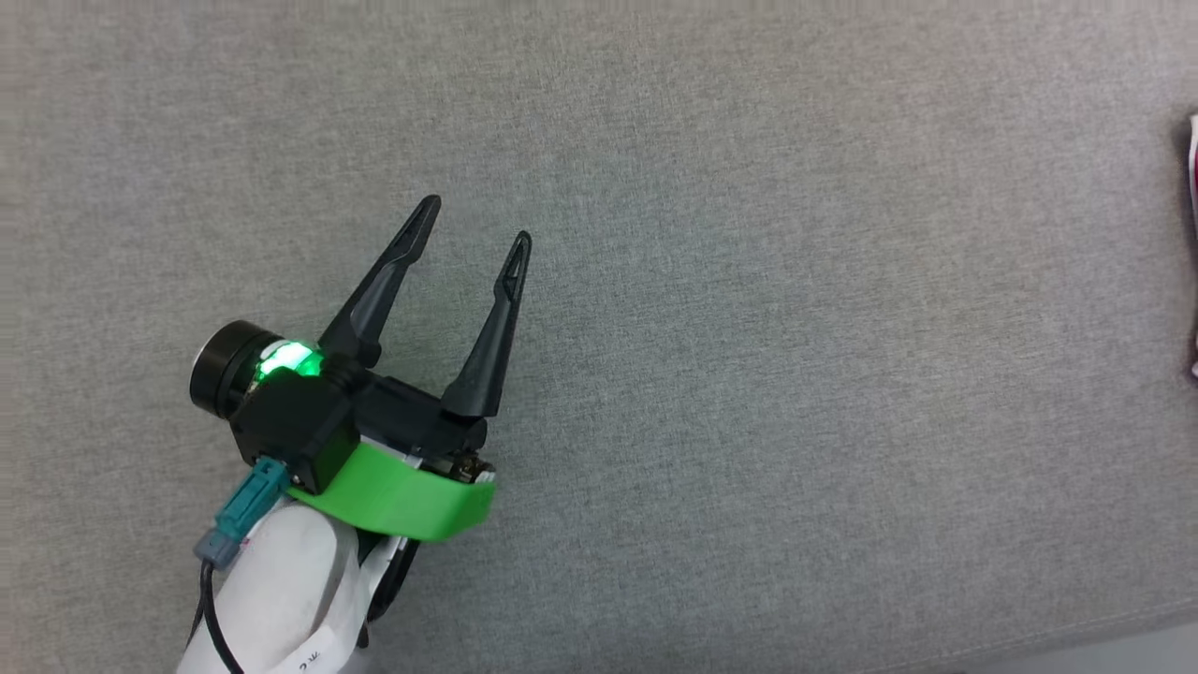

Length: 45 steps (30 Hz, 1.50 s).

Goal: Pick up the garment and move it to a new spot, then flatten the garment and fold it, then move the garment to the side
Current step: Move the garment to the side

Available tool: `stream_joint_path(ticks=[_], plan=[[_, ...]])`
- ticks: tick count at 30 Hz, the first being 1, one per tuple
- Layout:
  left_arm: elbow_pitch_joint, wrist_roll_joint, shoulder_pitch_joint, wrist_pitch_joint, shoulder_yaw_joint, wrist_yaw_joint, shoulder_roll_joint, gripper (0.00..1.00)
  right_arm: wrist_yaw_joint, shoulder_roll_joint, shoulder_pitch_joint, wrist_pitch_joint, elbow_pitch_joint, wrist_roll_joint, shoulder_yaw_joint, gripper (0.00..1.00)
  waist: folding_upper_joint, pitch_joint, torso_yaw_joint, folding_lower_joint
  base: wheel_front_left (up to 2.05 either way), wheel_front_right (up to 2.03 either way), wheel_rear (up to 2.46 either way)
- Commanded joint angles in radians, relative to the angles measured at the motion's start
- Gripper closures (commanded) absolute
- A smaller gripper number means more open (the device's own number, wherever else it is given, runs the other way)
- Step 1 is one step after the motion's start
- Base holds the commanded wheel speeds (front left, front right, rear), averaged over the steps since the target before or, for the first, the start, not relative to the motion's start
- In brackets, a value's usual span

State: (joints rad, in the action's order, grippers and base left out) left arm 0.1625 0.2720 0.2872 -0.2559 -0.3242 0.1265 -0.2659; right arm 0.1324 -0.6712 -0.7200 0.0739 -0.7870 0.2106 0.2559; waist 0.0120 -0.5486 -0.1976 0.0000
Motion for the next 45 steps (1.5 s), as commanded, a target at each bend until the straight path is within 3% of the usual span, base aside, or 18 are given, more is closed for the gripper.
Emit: stream_joint_path(ticks=[1,11,18,23,29,33,45], plan=[[-0.009,0.003,-0.014,-0.006,0.011,0.000,0.010,0.00,-0.002,0.005,-0.018,0.016,0.022,-0.021,-0.008,0.00,-0.0120,0.097,0.019,0.0000,0.00,0.00,0.00],[-0.085,0.008,-0.122,-0.006,0.117,0.003,0.083,0.00,-0.002,0.118,0.088,0.059,0.328,-0.302,-0.101,0.00,-0.0120,0.293,0.071,0.0000,0.00,0.00,0.00],[-0.137,-0.006,-0.189,-0.006,0.196,0.003,0.131,0.00,-0.002,0.257,0.296,0.046,0.637,-0.445,-0.139,0.00,-0.0120,0.384,0.120,0.0000,0.00,0.00,0.00],[-0.166,-0.024,-0.220,-0.006,0.237,0.004,0.154,0.00,-0.002,0.375,0.440,0.063,0.776,-0.482,-0.152,0.00,-0.0120,0.422,0.158,0.0000,0.00,0.00,0.00],[-0.213,-0.042,-0.255,-0.006,0.271,0.004,0.177,0.00,-0.002,0.500,0.577,0.112,0.824,-0.502,-0.181,0.00,-0.0120,0.459,0.192,0.0000,0.00,0.00,0.00],[-0.226,-0.060,-0.270,-0.006,0.291,0.004,0.187,0.00,-0.002,0.541,0.639,0.141,0.796,-0.478,-0.206,0.00,-0.0120,0.468,0.206,0.0000,0.00,0.00,0.00],[-0.222,-0.078,-0.281,-0.006,0.316,0.004,0.205,0.00,-0.002,0.597,0.689,0.185,0.733,-0.400,-0.258,0.00,-0.0120,0.466,0.213,0.0000,0.00,0.00,0.00]])
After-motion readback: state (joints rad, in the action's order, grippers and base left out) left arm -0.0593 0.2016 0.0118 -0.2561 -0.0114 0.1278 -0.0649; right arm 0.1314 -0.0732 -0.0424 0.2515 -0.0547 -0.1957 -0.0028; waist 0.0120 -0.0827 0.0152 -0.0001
